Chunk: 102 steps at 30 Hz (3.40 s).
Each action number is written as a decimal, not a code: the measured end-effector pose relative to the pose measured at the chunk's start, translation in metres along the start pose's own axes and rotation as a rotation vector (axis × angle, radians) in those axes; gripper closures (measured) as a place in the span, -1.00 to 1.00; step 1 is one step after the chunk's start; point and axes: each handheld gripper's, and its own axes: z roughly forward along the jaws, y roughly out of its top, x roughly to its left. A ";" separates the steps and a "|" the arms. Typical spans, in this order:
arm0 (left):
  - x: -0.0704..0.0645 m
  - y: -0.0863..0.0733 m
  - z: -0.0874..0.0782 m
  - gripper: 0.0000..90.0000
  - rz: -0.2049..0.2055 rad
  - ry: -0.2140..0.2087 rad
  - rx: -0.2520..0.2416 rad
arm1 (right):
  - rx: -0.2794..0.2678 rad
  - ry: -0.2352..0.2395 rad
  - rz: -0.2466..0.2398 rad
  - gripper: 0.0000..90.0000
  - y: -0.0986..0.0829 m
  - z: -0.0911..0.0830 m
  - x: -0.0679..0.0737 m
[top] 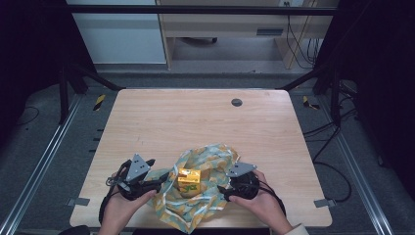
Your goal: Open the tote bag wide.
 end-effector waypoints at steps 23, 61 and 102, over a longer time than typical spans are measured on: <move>0.016 -0.041 0.042 0.96 0.085 0.028 0.292 | 0.097 0.038 -0.065 0.41 -0.014 0.006 0.009; 0.022 -0.027 -0.003 -0.54 -0.088 0.066 0.021 | -0.079 -0.038 0.022 -0.45 0.002 -0.026 -0.008; 0.143 -0.061 0.025 -0.85 -0.243 0.303 0.091 | -0.185 -0.433 0.441 -0.75 -0.058 -0.046 -0.142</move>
